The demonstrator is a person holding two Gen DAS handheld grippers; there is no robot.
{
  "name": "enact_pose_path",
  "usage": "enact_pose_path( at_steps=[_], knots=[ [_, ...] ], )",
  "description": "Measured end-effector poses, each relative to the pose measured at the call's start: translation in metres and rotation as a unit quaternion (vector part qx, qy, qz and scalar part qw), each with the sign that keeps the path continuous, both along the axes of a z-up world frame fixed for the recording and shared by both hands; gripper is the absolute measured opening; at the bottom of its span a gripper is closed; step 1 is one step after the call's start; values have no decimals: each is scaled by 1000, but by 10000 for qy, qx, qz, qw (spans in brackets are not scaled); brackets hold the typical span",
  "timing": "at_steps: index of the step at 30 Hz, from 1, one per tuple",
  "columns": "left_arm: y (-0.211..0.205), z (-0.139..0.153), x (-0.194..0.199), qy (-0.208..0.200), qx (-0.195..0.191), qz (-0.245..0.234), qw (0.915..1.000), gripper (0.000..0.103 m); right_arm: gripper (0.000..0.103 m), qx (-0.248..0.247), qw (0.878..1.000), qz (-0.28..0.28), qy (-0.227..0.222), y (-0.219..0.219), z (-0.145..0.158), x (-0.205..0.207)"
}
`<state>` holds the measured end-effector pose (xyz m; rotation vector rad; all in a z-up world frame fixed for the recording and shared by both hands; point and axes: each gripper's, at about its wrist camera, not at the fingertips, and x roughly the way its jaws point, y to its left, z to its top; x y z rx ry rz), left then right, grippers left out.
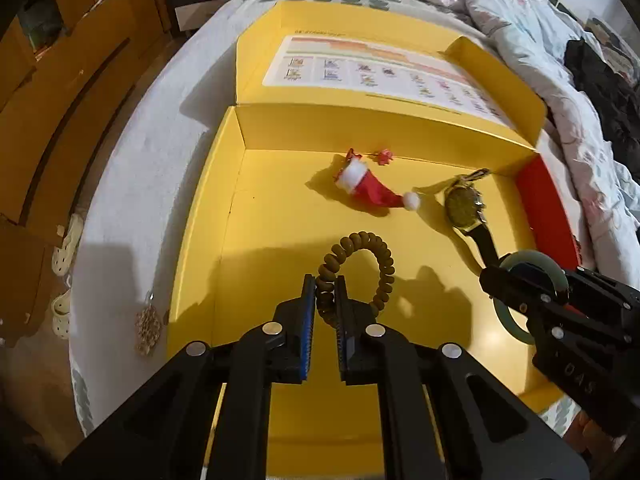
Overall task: Organize jewelry
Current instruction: 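Carry the coiled hair tie and blue bangle with both tools into the box, then open both tools to release the hair tie and bangle in the box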
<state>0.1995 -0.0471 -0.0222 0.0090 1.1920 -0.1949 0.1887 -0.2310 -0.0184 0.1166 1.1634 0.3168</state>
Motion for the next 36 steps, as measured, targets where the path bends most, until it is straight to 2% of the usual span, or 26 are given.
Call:
enact_pose_path(
  at_steps=[7,26,27,33,36],
  knots=[
    [-5,-19,17,163,86,-25,9998,9,25,-102,9998,135,122,8,-14,18],
    [-10,-33,22,240,202,-15,9995,10,26,-268,9990,238,255,14,-29,28],
    [-10,-34,22,242,202,-21,9995,11,28,-280,9990,249,243,15,-29,28],
    [-6,-36,25,297,238,28,9993,13,30,-370,9991,221,59,18,-21,28],
    [-2,-31,27,267,168,77,9995,13,39,-437,9989,185,-62,14,-11,26]
  ],
)
